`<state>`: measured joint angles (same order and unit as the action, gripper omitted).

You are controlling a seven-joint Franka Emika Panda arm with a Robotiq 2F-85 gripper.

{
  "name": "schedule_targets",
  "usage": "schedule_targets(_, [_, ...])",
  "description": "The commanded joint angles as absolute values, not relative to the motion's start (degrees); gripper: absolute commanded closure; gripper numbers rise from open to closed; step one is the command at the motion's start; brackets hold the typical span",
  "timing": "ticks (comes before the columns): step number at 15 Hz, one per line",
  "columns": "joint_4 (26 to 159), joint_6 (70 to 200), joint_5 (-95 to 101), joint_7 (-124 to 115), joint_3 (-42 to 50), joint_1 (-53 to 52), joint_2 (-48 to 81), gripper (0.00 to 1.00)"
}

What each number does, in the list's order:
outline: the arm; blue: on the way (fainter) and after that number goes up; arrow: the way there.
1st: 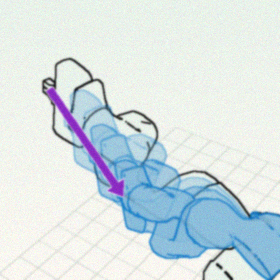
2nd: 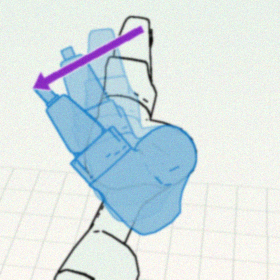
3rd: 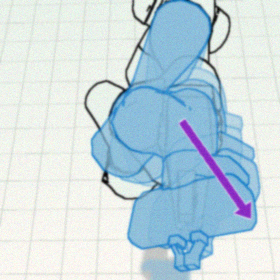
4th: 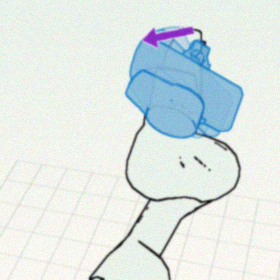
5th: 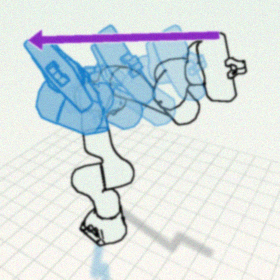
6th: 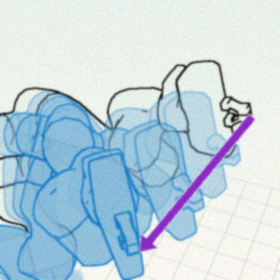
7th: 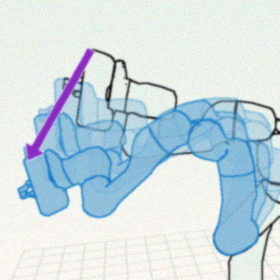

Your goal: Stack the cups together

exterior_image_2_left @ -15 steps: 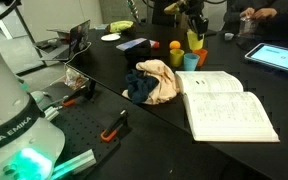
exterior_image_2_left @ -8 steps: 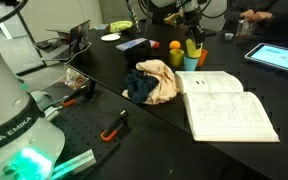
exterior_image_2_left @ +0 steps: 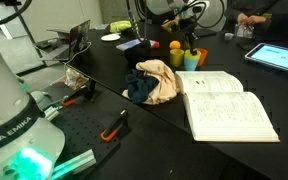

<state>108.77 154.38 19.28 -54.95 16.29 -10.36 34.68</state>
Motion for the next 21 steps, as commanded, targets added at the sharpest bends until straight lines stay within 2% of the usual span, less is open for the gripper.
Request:
schedule_targets(1, [110.18,151.45,15.88,-50.39,13.71,-9.69,32.36,0.43])
schedule_targets(6, [107.92,146.28,17.22,-45.46,13.08,-11.54,30.64,0.05])
schedule_targets(7, [107.11,145.08,17.46,-44.68,13.05,-11.68,30.45,0.01])
schedule_targets(21, [97.23,156.05,27.16,-24.64,14.98,-13.08,39.64,0.00])
